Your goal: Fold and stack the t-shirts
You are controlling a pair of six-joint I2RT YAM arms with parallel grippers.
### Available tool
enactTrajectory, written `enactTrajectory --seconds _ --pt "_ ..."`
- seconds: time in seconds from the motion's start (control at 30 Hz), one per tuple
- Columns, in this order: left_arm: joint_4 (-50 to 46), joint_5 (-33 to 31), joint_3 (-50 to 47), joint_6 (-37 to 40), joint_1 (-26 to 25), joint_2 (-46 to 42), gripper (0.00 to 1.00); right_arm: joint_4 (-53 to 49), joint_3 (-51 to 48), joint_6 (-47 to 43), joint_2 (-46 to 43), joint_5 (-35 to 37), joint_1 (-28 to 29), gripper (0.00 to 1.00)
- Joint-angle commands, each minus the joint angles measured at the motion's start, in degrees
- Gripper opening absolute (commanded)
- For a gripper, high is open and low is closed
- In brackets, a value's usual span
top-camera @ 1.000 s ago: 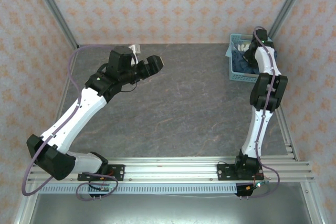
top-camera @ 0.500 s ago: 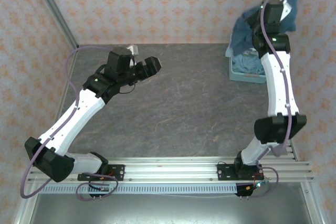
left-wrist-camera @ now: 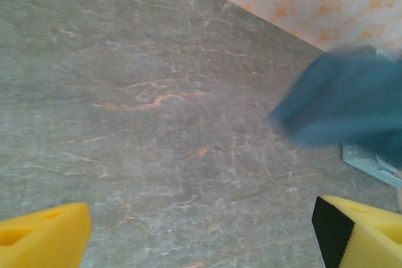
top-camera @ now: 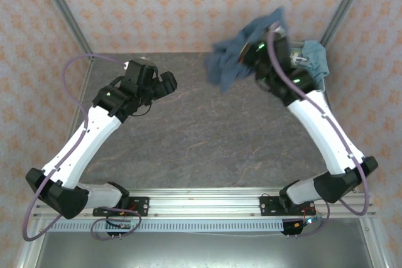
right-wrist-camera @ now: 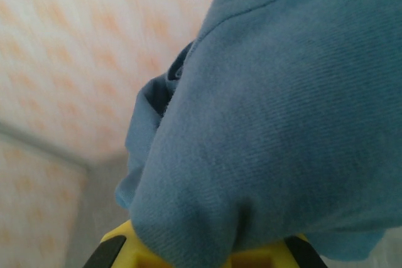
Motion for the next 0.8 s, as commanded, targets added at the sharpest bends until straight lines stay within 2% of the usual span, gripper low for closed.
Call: enactTrajectory --seconds 0.0,0.1,0.17,0.3,0.37,0.5,0.6,0.77 --pt "-5.2 -3.8 -0.5 2.0 0.7 -2.5 0.93 6.9 -12.2 6.2 1.6 -10.6 5.2 0.0" --pt "-4.9 -1.9 -4.1 1.1 0.8 -3.7 0.93 5.6 -19.6 8.9 6.8 -18.8 5.8 0.13" --pt "-4.3 0.9 -6.3 0.8 0.8 -4.0 0.93 3.5 -22.9 8.7 9.1 -22.1 5.8 0.29" --pt "-2.4 6.8 -9.2 0.9 0.5 -3.1 0.92 -1.7 -26.0 6.6 4.0 -17.2 5.3 0.57" --pt "-1.0 9.5 -9.9 1.4 -0.4 -2.1 0.91 -4.6 -27.5 6.4 0.0 -13.1 3.3 0.65" --pt "1.4 12.6 -9.6 2.5 -4.7 2.6 0.85 -8.5 -34.0 9.3 -6.8 -8.9 -5.8 0.65" --pt "1.7 11.9 -7.6 3.7 -9.4 7.8 0.79 -4.6 -40.0 11.8 -9.2 -15.2 -12.3 0.58" --pt "-0.1 8.0 -2.5 6.3 -16.2 18.2 0.75 4.0 -43.6 17.2 -5.3 -25.0 -11.9 0.54"
